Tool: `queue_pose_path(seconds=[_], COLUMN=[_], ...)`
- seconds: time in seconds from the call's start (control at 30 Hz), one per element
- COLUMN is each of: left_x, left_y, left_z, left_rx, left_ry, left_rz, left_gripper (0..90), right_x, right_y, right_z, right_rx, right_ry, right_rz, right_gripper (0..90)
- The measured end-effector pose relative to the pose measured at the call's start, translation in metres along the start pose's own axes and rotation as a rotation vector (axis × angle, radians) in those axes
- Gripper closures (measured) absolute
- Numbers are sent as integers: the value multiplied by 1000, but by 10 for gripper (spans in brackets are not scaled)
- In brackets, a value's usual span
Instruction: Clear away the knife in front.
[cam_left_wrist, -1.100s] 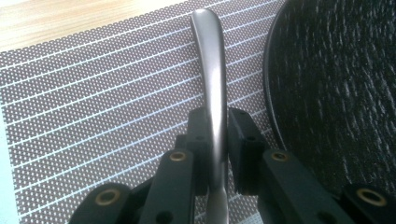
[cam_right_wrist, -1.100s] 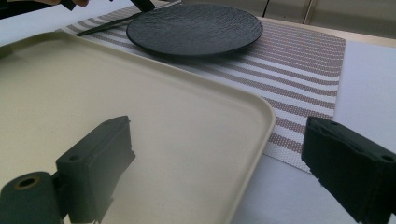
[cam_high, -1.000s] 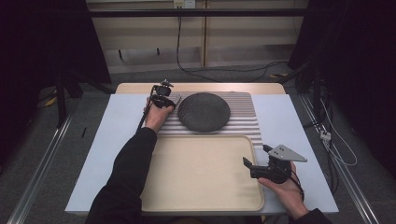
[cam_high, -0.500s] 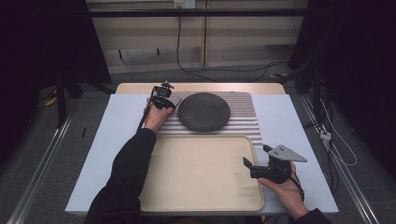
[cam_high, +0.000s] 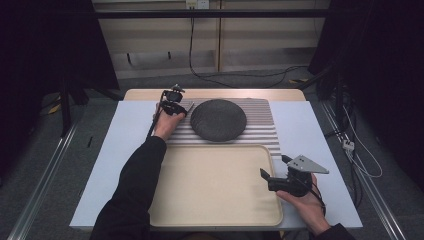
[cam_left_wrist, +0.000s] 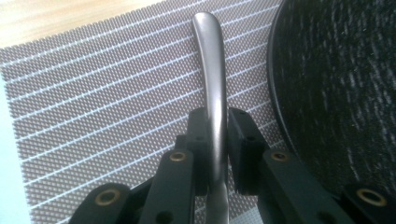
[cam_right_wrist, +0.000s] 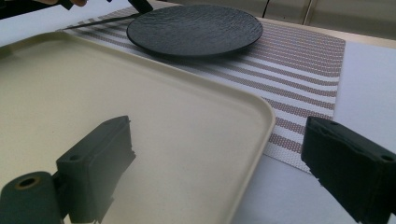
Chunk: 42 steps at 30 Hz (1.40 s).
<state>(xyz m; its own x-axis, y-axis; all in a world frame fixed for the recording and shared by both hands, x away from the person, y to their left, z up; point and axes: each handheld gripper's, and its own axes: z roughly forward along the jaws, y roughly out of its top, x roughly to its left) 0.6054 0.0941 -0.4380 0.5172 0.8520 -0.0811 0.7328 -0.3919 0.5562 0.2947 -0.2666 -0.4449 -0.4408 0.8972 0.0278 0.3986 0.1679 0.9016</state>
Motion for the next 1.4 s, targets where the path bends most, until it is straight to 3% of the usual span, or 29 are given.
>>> queue_pose_path(seconds=[0.17,0.47,0.6,0.73,1.2,1.4], left_x=[3,1,-7,-14,-18,-26], left_y=[1,-1,-4,-7,-30,-39], left_z=[-9,-26,-32,-39,-64,-75], left_rx=[-11,-34,-32,-53,-96,-115], left_ry=[11,-10,-8,-21,-53,-62], left_rz=[-7,13,37,34,22,41], left_gripper=[801,801,801,801,801,801], right_x=[0,1,1,1,2,2], right_y=[0,0,0,0,1,1], right_z=[0,0,-1,0,-1,-1], right_rx=[0,0,-1,-1,-4,-3], right_ry=[-1,-5,-7,-9,-14,-15], right_rz=[0,-2,-3,-7,-13,-13], right_gripper=[88,88,88,88,89,90])
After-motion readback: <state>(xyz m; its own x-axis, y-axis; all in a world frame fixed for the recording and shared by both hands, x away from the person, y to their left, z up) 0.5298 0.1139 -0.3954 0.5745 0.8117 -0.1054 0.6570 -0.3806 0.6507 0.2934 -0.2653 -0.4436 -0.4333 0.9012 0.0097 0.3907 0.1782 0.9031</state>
